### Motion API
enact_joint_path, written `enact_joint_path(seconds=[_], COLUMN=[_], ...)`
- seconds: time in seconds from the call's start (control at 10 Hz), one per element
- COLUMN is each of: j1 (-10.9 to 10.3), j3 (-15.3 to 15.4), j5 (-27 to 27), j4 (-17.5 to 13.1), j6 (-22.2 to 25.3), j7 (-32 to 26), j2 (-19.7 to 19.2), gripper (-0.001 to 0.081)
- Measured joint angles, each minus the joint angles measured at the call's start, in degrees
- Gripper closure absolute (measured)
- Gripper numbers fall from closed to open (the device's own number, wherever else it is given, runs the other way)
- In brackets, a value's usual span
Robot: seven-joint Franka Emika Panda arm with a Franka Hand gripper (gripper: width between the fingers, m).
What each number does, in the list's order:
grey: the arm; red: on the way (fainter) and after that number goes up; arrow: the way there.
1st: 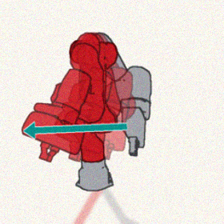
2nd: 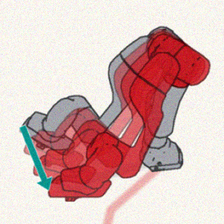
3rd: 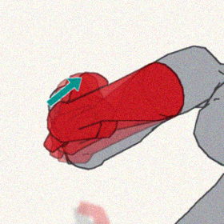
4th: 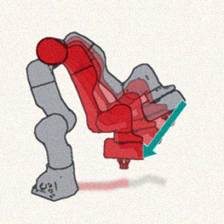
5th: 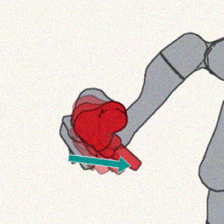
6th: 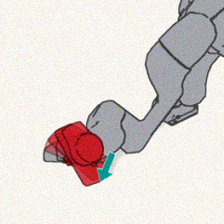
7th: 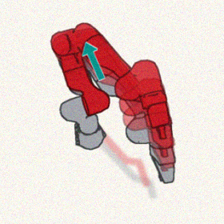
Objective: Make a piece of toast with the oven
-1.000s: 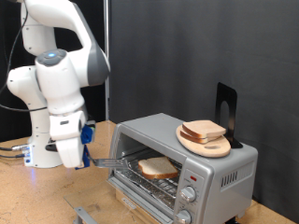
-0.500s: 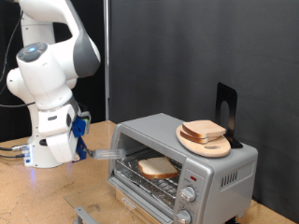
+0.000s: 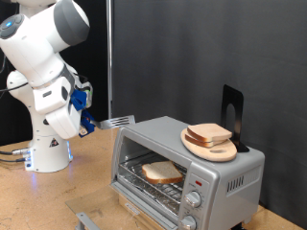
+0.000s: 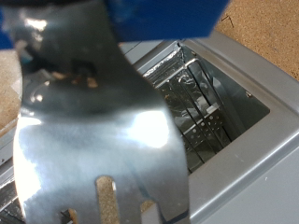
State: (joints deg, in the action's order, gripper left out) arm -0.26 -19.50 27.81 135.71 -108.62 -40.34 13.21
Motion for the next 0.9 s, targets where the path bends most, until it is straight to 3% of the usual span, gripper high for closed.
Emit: enact_joint_path(seconds=[0.4,0.6,0.9], j1=[-2.99,-4.59,-6.66], j3=[1.29,3.89,10.06], j5=[13.97,15.40,16.87], j4=[0.42,1.21,3.99], j6=[0.24,-1.51,-9.78], j7=[-5.86,-5.97,-2.96], j2=[1.76,4.04,7.49], gripper=[0.0481,0.0481,0.0481])
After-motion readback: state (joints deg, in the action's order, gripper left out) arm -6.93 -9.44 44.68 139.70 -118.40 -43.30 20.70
